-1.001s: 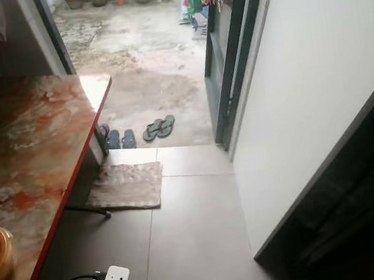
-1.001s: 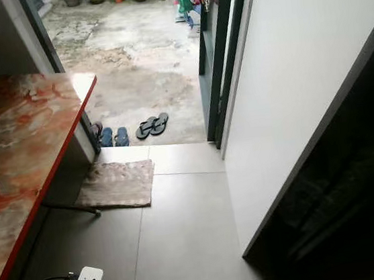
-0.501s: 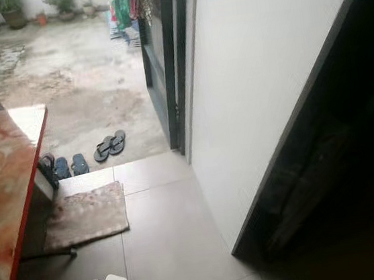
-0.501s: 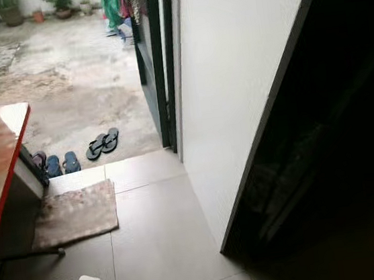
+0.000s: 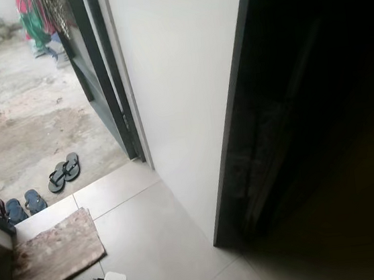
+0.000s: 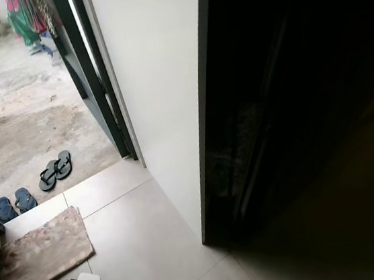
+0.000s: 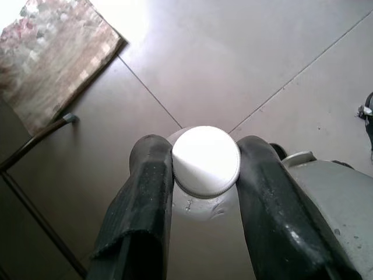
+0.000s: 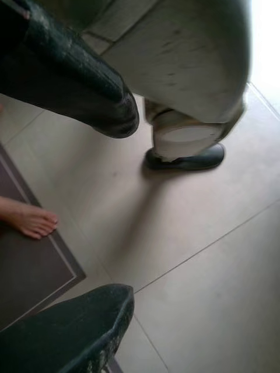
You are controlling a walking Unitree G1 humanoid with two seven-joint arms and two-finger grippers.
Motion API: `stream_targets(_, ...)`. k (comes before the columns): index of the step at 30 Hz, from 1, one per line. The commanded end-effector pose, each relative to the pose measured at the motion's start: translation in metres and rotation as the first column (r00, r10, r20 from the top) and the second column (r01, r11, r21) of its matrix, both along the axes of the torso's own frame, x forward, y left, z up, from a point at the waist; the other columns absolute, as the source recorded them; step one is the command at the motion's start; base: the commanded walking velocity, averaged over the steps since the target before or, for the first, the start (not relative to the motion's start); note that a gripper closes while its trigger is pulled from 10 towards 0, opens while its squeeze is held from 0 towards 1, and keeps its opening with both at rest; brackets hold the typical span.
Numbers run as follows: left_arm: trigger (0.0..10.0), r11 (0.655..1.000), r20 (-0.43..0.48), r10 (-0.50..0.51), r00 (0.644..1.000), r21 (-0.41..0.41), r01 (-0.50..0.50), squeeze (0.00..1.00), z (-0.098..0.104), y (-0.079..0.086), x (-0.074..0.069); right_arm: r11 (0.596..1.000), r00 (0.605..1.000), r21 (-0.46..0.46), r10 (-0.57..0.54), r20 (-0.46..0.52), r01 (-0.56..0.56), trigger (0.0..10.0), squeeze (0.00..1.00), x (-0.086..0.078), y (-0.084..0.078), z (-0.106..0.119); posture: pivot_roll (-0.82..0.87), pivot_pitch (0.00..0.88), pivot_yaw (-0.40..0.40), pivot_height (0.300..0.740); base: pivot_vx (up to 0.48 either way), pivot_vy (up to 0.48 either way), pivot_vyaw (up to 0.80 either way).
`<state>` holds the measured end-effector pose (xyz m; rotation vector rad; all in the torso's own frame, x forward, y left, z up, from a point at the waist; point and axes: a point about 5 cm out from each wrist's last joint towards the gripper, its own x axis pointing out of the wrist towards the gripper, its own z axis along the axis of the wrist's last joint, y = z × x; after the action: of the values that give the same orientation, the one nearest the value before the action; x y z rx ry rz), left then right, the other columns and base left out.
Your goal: Restocking fridge
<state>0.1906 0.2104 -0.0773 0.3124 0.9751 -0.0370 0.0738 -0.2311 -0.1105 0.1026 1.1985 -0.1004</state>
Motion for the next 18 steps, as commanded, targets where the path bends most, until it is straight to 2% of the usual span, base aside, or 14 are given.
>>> stream_targets(1, 10.0, 1.000, -0.043, 0.022, 0.999, 0.013, -0.021, 0.00, -0.0043, 0.0077, -0.0113, 1.000, 1.000, 0.009, -0.014, 0.006, 0.014, 10.0, 0.00, 0.0001, 0.0036, -0.0007, 0.03, 0.077, 0.011, 0.740, 0.000, 0.000, -0.73)
stream_targets(18, 10.0, 0.999, -0.046, 0.039, 0.998, 0.009, -0.038, 0.00, -0.0054, 0.0069, -0.0131, 1.000, 1.000, 0.004, 0.001, 0.000, -0.001, 10.0, 0.00, -0.0016, 0.0018, -0.0006, 0.03, 0.098, 0.001, 0.740, 0.000, 0.000, -0.73)
